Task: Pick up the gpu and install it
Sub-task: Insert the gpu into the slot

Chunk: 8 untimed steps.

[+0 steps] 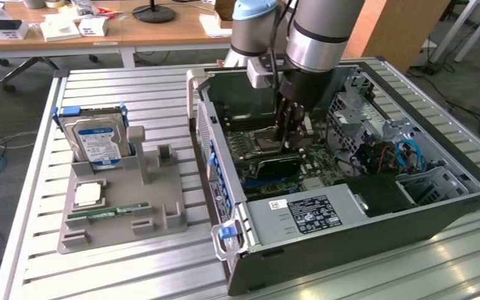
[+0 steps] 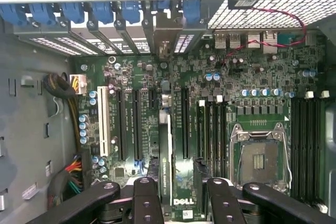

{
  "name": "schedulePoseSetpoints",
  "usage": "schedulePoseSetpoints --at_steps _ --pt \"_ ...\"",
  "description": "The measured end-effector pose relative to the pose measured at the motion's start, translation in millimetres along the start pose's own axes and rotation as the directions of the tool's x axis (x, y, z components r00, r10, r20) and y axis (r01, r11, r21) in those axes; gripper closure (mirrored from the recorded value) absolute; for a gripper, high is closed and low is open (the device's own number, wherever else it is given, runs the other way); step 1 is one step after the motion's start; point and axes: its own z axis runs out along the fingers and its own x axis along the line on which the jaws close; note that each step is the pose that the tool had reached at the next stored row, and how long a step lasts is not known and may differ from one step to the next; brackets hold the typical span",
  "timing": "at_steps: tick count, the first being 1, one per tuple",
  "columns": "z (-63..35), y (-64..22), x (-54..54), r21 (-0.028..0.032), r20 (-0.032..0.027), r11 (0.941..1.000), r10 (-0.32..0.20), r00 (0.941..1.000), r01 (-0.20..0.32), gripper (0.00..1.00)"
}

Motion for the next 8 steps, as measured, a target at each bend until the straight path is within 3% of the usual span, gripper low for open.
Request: schedulePoseSetpoints --at_steps 3,8 --pt "-0.9 2.2 0.0 0.0060 -0.0022 1.0000 -0.002 1.0000 0.002 0.60" --pt "-1.2 4.7 0.0 0.0108 -0.0045 0.9999 -0.007 1.0000 0.007 0.60"
